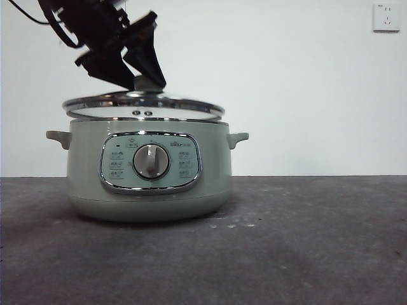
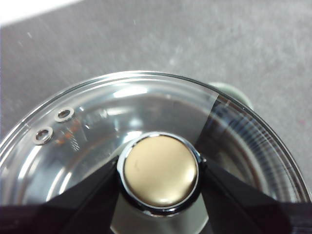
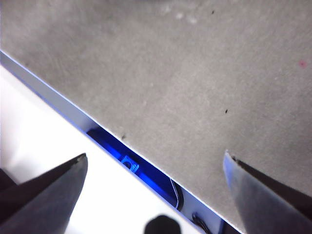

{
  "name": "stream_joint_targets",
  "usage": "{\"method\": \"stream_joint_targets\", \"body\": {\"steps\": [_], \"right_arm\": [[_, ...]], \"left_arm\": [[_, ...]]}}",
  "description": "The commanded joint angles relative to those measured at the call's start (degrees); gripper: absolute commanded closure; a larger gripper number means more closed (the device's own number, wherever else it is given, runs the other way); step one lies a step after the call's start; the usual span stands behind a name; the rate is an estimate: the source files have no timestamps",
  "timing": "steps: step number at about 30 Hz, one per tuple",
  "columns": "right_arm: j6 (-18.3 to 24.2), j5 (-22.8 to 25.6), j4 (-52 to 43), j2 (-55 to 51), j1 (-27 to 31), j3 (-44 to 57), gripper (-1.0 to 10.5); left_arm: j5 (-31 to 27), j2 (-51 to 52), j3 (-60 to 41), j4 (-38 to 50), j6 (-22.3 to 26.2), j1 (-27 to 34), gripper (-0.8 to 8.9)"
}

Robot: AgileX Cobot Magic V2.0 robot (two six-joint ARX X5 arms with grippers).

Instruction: Pick up the potato,open the lid,put the potato in the pot,close the lid

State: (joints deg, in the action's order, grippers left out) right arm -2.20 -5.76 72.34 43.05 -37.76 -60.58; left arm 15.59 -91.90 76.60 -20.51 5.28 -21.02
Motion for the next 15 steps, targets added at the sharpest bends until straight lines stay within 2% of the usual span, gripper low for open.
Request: {"method": "stream_joint_targets", "body": {"steps": [1, 15], "right_arm": [[-1.55, 0.48, -0.2, -1.62, -0.07, 0.61, 4.8], [-1.73, 1.75, 1.36, -2.84, -0.07, 0.61, 4.8]], "left_arm": [[0.57, -0.11, 0.83, 3.67, -0.37, -0.63, 8.22], [-0.66, -3.65, 0.83, 1.86, -0.76, -1.7, 8.22]]}}
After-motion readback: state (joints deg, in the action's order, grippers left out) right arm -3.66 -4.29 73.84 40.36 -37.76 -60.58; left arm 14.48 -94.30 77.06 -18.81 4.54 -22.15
